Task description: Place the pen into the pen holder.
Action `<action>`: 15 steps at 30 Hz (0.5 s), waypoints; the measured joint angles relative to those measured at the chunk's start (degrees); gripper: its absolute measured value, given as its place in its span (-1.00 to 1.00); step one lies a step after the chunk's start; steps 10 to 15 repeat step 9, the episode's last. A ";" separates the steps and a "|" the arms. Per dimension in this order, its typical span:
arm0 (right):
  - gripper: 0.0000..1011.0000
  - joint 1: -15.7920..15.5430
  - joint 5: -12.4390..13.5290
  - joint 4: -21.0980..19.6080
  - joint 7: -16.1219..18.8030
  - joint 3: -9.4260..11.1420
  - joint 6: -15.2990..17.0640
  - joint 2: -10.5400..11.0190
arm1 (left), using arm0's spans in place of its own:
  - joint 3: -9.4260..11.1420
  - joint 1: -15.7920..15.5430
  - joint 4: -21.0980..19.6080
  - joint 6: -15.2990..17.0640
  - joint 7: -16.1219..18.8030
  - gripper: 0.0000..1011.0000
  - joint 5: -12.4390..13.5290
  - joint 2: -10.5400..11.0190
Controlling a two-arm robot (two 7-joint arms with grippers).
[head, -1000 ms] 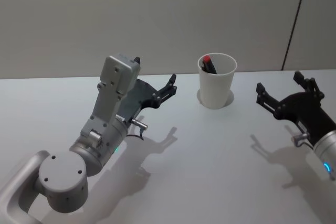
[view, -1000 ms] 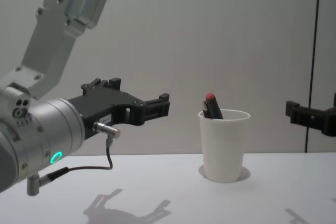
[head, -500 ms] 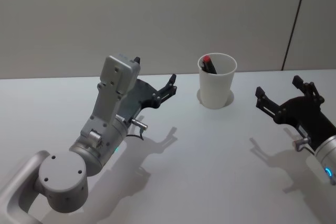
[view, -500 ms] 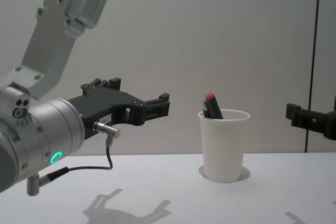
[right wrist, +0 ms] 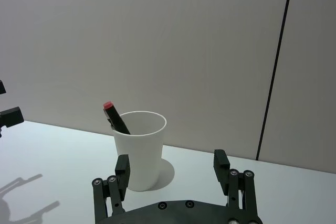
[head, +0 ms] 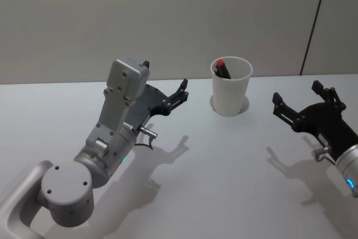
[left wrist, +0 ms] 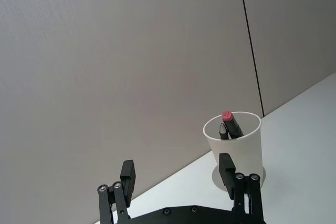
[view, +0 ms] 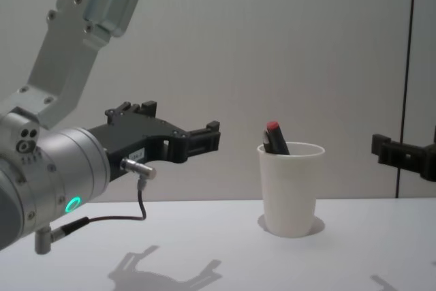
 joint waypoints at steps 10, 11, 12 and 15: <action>0.98 0.00 0.00 0.00 -0.01 0.00 0.00 0.00 | 0.00 0.00 0.00 0.00 0.00 0.98 0.00 0.00; 0.98 0.00 0.00 0.00 -0.01 0.00 0.00 0.00 | 0.00 0.00 0.00 0.00 0.00 0.98 0.00 0.00; 0.98 0.00 0.00 0.00 -0.01 0.00 0.00 0.00 | 0.00 0.00 0.00 0.00 0.00 0.98 0.00 0.00; 0.98 0.00 0.00 0.00 -0.01 0.00 0.00 0.00 | 0.00 0.00 0.00 0.00 0.00 0.98 0.00 0.00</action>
